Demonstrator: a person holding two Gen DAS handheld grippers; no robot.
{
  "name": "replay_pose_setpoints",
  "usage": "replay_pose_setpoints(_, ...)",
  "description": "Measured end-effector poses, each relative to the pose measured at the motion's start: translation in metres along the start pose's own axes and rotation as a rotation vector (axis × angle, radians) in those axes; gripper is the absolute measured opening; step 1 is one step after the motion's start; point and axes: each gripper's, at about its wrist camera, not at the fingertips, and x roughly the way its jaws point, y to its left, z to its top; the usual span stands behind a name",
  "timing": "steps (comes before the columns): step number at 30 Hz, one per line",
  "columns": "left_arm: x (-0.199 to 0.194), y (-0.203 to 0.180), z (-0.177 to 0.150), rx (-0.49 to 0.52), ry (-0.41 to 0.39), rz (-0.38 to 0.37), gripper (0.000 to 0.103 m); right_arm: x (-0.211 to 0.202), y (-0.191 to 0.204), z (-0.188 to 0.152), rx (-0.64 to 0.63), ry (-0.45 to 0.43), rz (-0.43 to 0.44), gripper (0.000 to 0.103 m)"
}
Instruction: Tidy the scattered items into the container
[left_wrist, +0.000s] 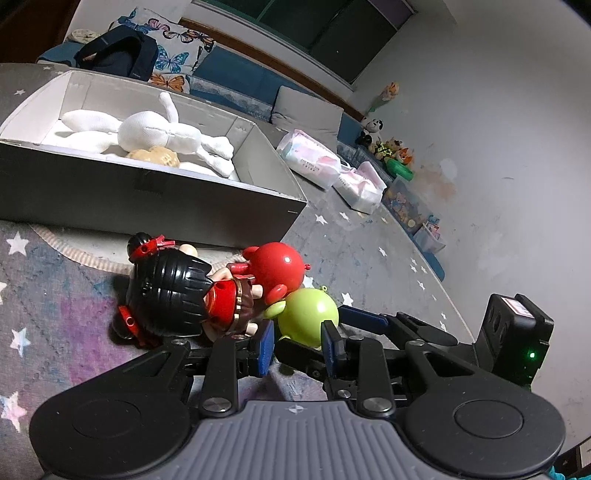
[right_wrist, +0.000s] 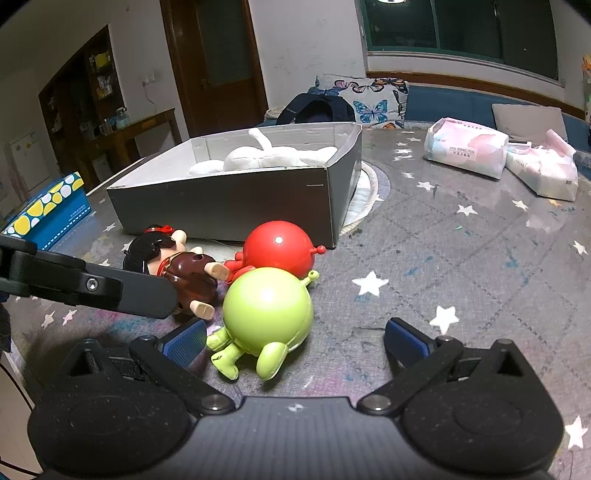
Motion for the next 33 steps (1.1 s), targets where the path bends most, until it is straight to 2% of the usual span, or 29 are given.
replay_pose_setpoints(6, 0.002, 0.002, -0.001, -0.009, 0.008, 0.004, 0.03, 0.001, 0.006, -0.002, -0.03, -0.001, -0.005, 0.103)
replay_pose_setpoints(10, 0.004, 0.001, 0.0, -0.009, 0.012, 0.005, 0.031, 0.007, 0.022, -0.007, -0.128, 0.004, -0.075, 0.103)
replay_pose_setpoints(21, 0.01, 0.0, 0.001, -0.01, 0.022, -0.007, 0.031, 0.0, 0.017, -0.006, -0.088, -0.007, -0.036, 0.103)
replay_pose_setpoints(33, 0.026, -0.003, 0.002, -0.02, 0.059, -0.032, 0.031, -0.016, 0.014, -0.003, -0.076, -0.022, -0.023, 0.08)
